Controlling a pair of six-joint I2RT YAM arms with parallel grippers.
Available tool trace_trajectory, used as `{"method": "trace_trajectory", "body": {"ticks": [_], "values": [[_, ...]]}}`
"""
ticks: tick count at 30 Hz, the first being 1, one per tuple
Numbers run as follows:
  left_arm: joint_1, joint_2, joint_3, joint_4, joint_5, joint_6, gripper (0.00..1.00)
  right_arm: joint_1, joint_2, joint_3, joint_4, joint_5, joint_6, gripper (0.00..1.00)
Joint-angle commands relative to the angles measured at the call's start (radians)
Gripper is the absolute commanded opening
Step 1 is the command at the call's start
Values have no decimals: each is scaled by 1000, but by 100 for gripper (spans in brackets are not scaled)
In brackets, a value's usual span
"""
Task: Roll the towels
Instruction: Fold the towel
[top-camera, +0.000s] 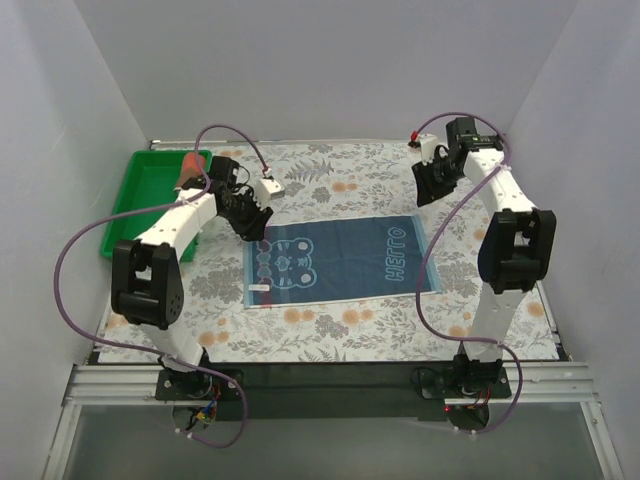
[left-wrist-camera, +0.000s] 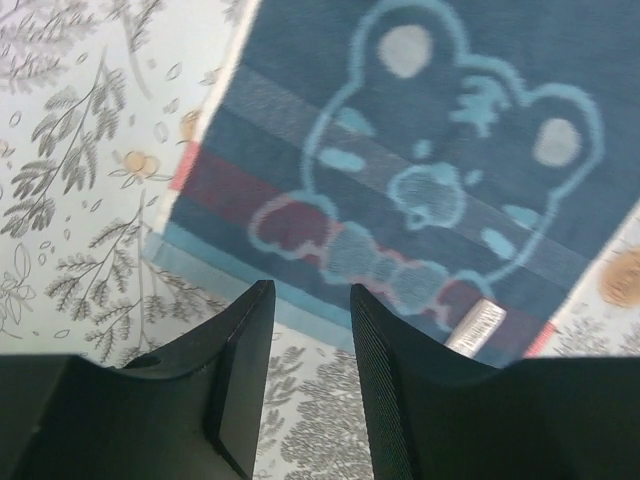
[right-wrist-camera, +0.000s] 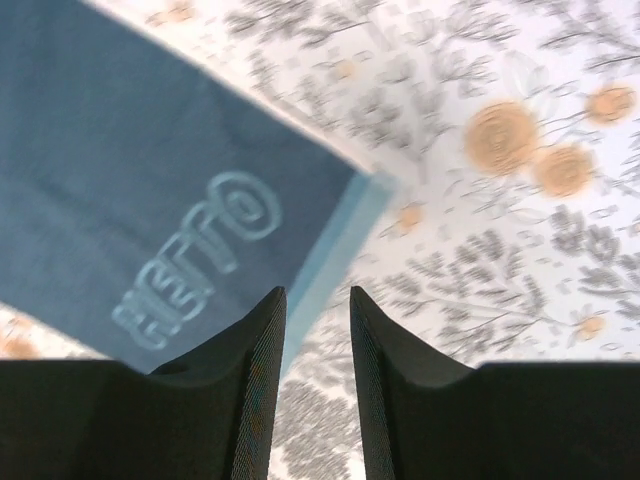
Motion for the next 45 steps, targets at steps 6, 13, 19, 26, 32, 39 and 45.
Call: {"method": "trace_trajectory", "body": {"ticks": [6,13,19,26,32,39,45], "values": [[75,180,122,55,-83,-109,34,-11,233,277,9,146,61,33],[114,221,110,68,-75,-109,41,-7,319,284,22,160,64,42],[123,220,87,83,-78,-108,44,9,315,186,51,166,69,44],[124,232,85,86,-83,-106,45,32,323,100,100,197,63,44],[124,232,84,94,-100,-100,46,39,338,75,128,212,63,32],[129,255,104,97,-95,-103,46,39,324,66,129,192,66,9],[132,315,177,92,-43,-131,45,39,300,57,128,148,66,1]]}}
